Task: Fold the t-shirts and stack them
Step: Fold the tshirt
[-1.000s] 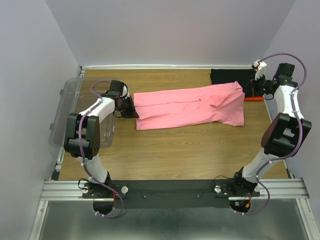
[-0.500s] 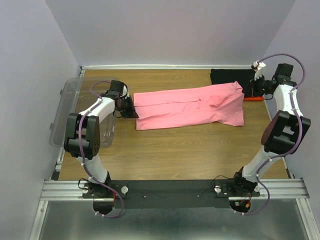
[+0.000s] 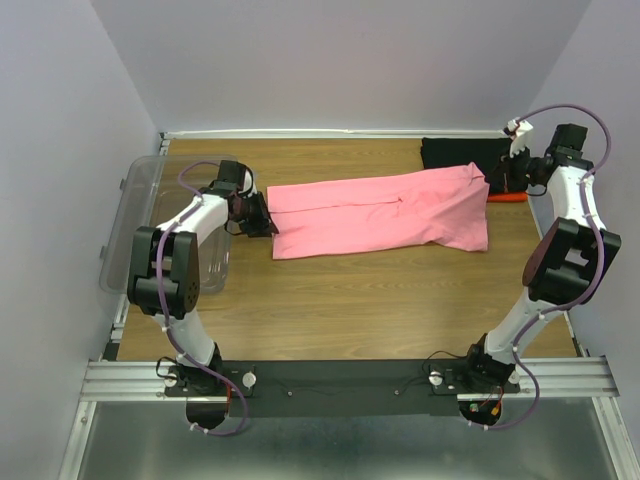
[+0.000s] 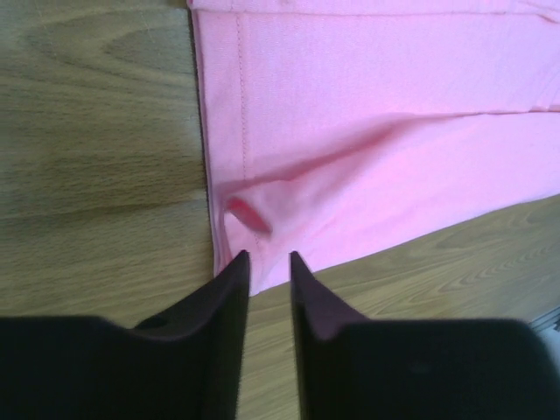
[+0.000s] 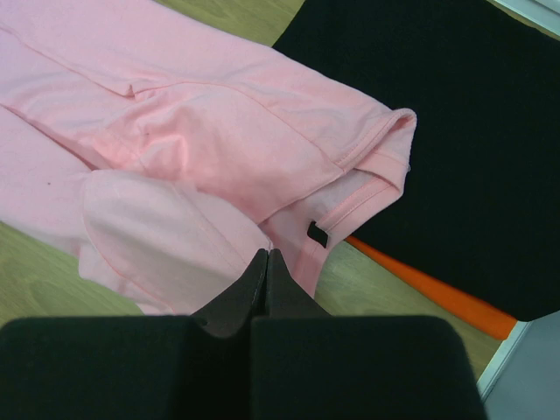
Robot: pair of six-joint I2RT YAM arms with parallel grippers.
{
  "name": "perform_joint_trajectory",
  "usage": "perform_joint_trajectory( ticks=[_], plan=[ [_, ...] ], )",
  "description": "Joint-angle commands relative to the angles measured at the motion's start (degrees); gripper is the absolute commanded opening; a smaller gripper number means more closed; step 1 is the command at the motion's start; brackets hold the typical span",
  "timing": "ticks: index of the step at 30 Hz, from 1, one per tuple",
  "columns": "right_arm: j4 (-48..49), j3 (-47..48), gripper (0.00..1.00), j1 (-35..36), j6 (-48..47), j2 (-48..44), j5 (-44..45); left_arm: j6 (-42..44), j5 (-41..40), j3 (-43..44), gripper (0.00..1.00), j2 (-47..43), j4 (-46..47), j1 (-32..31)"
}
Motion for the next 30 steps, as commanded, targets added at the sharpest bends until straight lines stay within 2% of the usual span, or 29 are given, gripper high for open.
perform_joint_trajectory(
  ticks=[1,7,15,18,24,30],
  plan=[
    [0.8,1.9,0.01,-0.4,0.6,1.3,-0.6,0.4,-1.3,0.3,0.38,-2.8,-0.4,0.7],
    [0.8,2.2,0.01,-0.4,0.7,1.6,-0.7,-0.1,-0.5,-0.1,0.38,-6.6,0.9,0.8],
    [0.7,3.1,0.01,-0.3,0.5,2.7,-1.8,3.2,4.2,-3.9,0.41,-18.0,5.9,0.7],
    [0.7,3.7,0.01,0.1,0.7,3.7,-1.7,4.7,4.6,-7.5,0.41,-21.9,6.9,0.5],
    [0.7,5.5,0.01,2.1,0.7,6.1,0.1,3.7,5.2,-20.1,0.41,-29.5,12.4,0.0],
    [0.7,7.7,0.01,3.5,1.2,7.8,1.8,4.5,4.8,-23.9,0.41,-36.4,13.2,-0.6]
  ],
)
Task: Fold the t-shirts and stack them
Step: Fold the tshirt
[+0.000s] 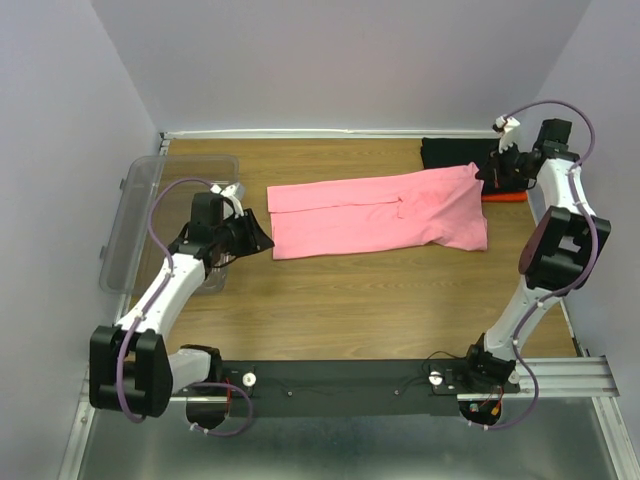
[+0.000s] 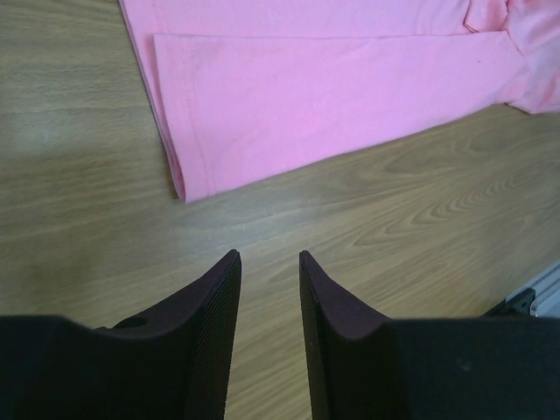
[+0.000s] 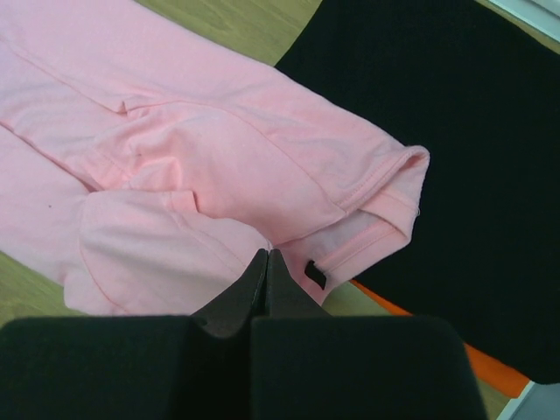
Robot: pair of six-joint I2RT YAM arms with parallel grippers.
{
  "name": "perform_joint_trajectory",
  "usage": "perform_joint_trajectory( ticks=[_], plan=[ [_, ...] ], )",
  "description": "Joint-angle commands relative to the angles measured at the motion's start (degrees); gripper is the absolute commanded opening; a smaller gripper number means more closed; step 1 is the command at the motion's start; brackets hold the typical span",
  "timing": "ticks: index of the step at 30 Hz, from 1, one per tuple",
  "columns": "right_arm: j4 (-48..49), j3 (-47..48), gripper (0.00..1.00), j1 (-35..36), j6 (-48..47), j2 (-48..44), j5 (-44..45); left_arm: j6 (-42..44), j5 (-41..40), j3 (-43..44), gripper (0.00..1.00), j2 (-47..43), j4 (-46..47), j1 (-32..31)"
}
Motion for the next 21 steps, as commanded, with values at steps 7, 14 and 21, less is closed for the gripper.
perform_joint_trajectory(
  ticks=[7,14,21],
  plan=[
    [0.4,3.3,0.01,3.6,0.0,2.1,3.2,3.0,-0.1,-1.8,0.41,-10.8,1.4,-0.6],
    [0.0,4.1,0.01,6.1,-0.2,0.5,1.3,4.7,-0.5,-2.6,0.41,-13.5,1.1,-0.6],
    [-0.2,2.1,0.01,8.4,-2.6,-2.0,2.1,6.0,-0.5,-3.9,0.41,-13.3,2.1,-0.6]
  ],
)
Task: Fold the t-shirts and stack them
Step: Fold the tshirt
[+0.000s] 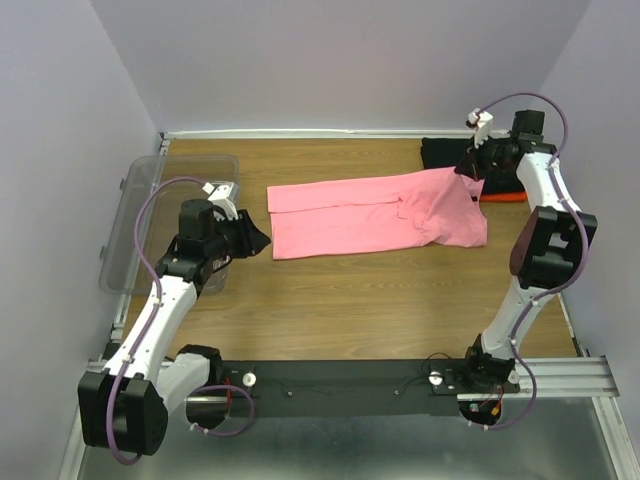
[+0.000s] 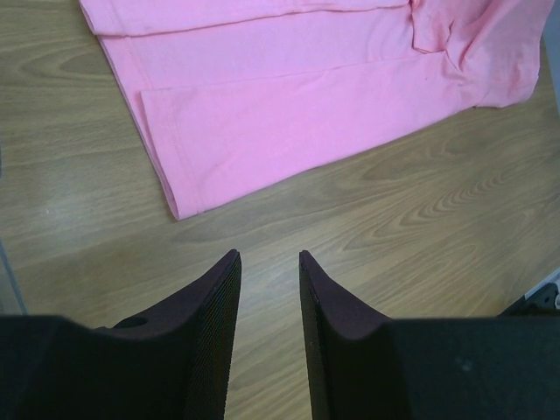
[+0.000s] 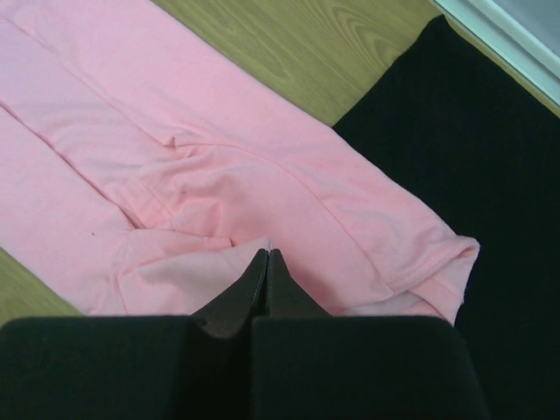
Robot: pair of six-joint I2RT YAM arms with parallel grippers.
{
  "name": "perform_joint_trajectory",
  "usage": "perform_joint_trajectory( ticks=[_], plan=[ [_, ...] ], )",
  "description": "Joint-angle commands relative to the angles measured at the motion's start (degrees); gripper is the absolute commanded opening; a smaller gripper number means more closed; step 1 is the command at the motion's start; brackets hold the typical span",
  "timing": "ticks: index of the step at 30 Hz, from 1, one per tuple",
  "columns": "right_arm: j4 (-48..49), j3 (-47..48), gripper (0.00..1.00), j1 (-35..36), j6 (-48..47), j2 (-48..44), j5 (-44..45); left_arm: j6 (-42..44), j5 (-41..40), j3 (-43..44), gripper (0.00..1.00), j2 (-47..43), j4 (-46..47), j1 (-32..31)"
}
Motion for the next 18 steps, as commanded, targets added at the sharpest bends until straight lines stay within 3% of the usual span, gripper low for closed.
perform_joint_trajectory(
  ticks=[1,18],
  plan=[
    [-0.4,0.1,0.01,1.6,-1.5,-2.4,0.7,1.9,-0.3,-0.9,0.41,-0.4,1.0,-0.2],
    [-0.4,2.9,0.01,6.3,-1.2,0.2,6.7,3.9,1.5,-1.5,0.41,-1.6,2.1,-0.2]
  ],
)
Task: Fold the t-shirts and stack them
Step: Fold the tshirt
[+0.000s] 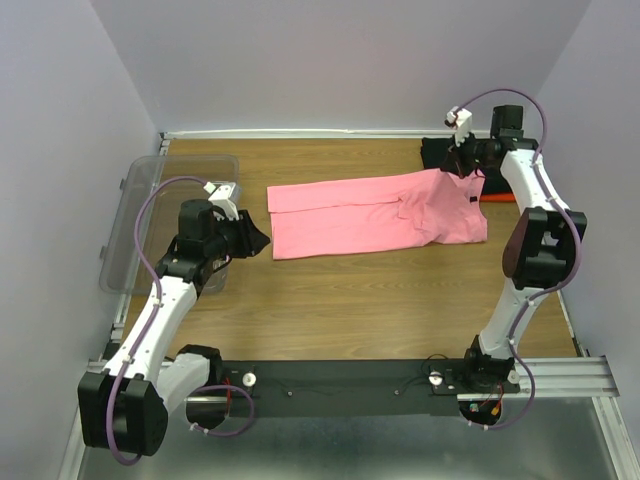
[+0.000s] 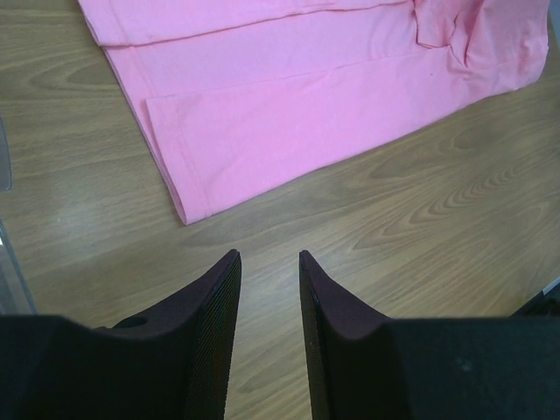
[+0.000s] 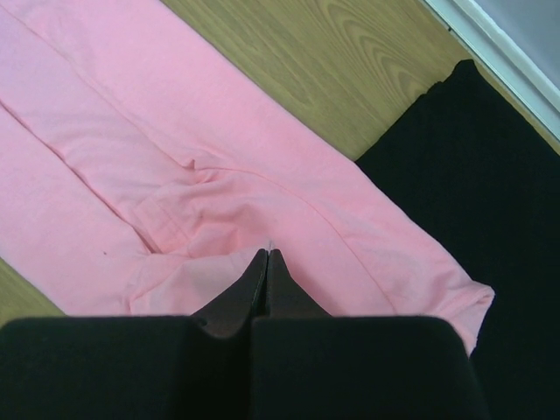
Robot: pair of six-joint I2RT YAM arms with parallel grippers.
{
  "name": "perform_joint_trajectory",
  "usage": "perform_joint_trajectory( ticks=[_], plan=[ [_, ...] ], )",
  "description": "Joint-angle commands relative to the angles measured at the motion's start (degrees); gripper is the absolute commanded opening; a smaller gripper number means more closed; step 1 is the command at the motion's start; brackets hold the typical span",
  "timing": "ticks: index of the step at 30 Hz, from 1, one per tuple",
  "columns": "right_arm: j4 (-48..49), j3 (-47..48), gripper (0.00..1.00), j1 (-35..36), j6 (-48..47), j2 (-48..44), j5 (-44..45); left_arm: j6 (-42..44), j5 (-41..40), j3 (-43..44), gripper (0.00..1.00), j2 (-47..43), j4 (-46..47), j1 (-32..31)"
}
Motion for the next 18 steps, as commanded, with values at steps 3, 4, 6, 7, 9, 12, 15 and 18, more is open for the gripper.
perform_joint_trajectory(
  ticks=[3,4,6,7,9,12,15,18],
  plan=[
    [-0.4,2.2,0.01,0.1,-0.6,1.0,3.5,1.2,1.9,-1.3,0.41,-1.4,2.1,-0.2],
    [-0.4,2.3,0.01,0.2,-0.5,1.1,3.5,1.4,2.0,-1.3,0.41,-1.3,2.2,-0.2],
    [-0.4,2.9,0.02,0.4,-0.3,1.3,3.7,1.4,2.1,-1.4,0.41,-1.3,2.2,-0.2],
    [-0.4,3.2,0.02,0.5,-0.2,1.4,4.0,1.4,2.2,-1.4,0.41,-1.3,2.3,-0.2],
    [-0.5,3.7,0.02,0.8,0.2,1.9,4.2,1.4,2.2,-1.5,0.41,-1.6,2.3,-0.2],
    [-0.5,4.6,0.02,1.2,0.7,2.7,4.9,1.3,2.3,-1.6,0.41,-2.0,2.5,-0.2],
    [-0.3,5.0,0.05,1.5,1.3,3.4,6.1,1.2,2.5,-1.7,0.41,-2.0,2.7,-0.2],
    [-0.3,4.8,0.28,1.6,2.3,3.4,8.7,1.3,2.7,-1.7,0.41,-2.1,2.7,-0.2]
  ],
)
